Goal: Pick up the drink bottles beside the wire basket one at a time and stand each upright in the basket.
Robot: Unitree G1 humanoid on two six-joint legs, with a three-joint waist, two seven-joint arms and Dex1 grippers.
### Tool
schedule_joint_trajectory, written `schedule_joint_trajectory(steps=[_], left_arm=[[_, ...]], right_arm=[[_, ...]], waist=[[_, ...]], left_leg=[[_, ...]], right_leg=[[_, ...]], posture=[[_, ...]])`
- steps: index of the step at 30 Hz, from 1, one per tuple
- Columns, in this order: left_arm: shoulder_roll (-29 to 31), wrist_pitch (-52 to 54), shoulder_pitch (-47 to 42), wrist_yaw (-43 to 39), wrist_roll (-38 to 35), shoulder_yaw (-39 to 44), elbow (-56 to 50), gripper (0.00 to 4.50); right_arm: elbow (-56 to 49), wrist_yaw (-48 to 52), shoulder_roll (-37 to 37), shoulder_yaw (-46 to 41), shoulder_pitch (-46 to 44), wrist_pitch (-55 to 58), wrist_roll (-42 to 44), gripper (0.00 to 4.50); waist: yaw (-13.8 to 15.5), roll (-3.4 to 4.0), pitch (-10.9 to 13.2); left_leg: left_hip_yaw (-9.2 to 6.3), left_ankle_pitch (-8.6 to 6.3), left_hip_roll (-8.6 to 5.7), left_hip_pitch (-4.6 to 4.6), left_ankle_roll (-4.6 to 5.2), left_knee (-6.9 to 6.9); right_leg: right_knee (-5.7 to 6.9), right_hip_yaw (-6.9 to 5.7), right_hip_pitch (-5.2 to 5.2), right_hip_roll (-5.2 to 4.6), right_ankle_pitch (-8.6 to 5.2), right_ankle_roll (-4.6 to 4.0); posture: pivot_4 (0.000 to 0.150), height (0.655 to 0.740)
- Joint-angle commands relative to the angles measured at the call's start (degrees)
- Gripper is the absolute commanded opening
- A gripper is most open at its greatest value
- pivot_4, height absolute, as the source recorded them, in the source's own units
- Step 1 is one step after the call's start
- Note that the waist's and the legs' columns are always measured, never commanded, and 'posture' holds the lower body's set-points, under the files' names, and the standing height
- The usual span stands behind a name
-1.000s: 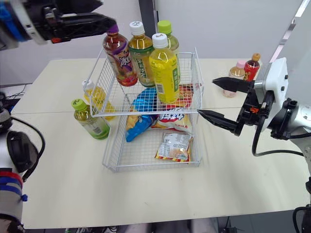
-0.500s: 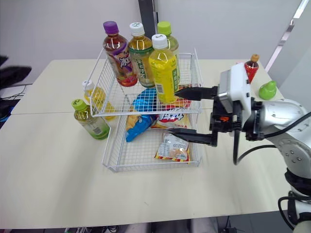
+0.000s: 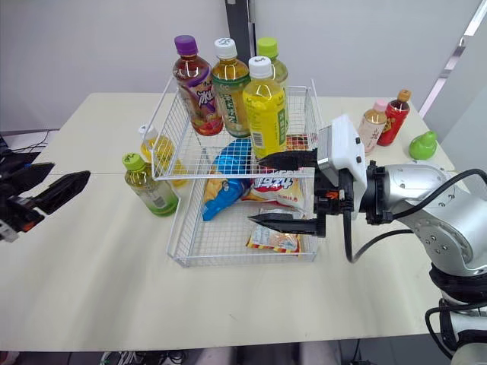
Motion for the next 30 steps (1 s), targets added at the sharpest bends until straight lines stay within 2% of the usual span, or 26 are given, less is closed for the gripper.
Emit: schedule_joint_trajectory(steps=[1,7,11,24,27,30], left_arm=[[-2.00,-1.61,-1.25,6.90,0.09,-4.95,-5.20,4.46],[-2.19,-6.25,-4.15,13.98,5.45,-14.99,-3.08,4.46],[-2.65,-7.16,-5.48,16.93,7.28,-18.36,-1.05,4.46],[-1.40,-9.79,-10.21,18.18,9.67,-25.21,6.12,4.46],[-1.78,-9.34,-10.75,18.22,9.52,-25.95,7.16,3.87],[-1.76,-9.50,-11.04,18.21,9.77,-26.61,8.12,2.93]], right_arm=[[-0.27,2.30,-0.92,-1.97,0.13,-2.49,-1.20,4.50],[-2.04,2.32,-0.80,-2.05,1.56,-2.49,-1.27,4.50],[-3.13,2.00,-0.90,-2.25,2.63,-2.27,-1.02,4.50],[-4.31,1.41,-1.14,-2.94,4.89,-2.17,-1.09,4.50],[-4.17,1.06,-1.08,-2.96,4.57,-1.92,-1.07,4.50],[-4.15,0.54,-1.00,-2.91,4.13,-1.51,-0.90,4.50]], waist=[[-0.15,0.00,0.00],[-0.39,0.00,0.00],[-0.32,0.00,0.00],[-0.33,0.00,0.00],[-0.32,0.00,0.00],[-0.32,0.00,0.00]], left_leg=[[0.04,0.00,0.00,0.00,0.00,0.00],[0.09,0.00,0.04,0.04,0.00,-0.04],[0.11,0.00,0.03,0.03,0.00,-0.04],[0.03,0.00,0.05,0.04,0.00,-0.04],[0.03,0.00,0.05,0.04,0.00,-0.04],[0.03,0.00,0.05,0.04,0.00,-0.04]], right_leg=[[0.01,-0.01,0.00,0.01,0.01,-0.01],[0.05,0.02,-0.01,0.15,0.02,-0.02],[0.03,0.06,0.01,0.34,0.02,-0.02],[0.01,0.02,0.06,0.42,0.01,-0.02],[0.01,0.03,0.06,0.43,0.01,-0.02],[0.01,0.03,0.06,0.43,0.01,-0.02]], posture=[[0.150,0.7400],[0.150,0.7400],[0.150,0.7400],[0.150,0.7400],[0.150,0.7400],[0.150,0.7400]])
